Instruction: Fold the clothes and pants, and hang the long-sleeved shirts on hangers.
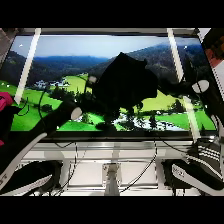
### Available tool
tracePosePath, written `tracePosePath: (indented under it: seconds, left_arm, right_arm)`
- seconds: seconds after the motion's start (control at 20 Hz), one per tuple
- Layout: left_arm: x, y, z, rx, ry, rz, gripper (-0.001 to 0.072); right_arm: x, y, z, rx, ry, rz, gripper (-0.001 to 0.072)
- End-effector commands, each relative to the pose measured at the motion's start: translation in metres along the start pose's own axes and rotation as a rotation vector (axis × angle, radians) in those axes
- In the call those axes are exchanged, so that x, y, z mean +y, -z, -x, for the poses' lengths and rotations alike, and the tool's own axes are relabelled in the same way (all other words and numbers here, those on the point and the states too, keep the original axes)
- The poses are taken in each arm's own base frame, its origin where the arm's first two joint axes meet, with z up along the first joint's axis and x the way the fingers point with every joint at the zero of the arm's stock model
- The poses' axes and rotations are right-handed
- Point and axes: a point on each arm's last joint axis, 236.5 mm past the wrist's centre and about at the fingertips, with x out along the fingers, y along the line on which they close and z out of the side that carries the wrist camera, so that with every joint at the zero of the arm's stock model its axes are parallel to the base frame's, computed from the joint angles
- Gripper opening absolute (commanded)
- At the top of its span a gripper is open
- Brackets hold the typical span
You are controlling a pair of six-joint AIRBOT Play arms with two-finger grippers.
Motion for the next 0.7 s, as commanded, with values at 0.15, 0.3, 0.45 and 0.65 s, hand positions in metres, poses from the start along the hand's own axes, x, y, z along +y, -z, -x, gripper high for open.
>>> tracePosePath:
  seconds: [0.15,0.3,0.45,0.65]
  left_arm:
    - [-0.107,0.069,0.01,0.108,0.201,-0.144,0.0019]
    - [-0.141,0.086,0.017,0.133,0.268,-0.182,0.0019]
    - [-0.162,0.099,0.022,0.15,0.307,-0.218,0.002]
    - [-0.166,0.086,0.021,0.094,0.316,-0.19,0.0018]
  right_arm:
    - [-0.035,-0.007,0.048,-0.121,0.158,0.05,0.0005]
    - [-0.056,-0.014,0.055,-0.139,0.214,0.05,0.0005]
    - [-0.063,-0.032,0.063,-0.2,0.224,0.032,0.0005]
    - [-0.027,-0.053,0.061,-0.281,0.118,0.028,0.0002]
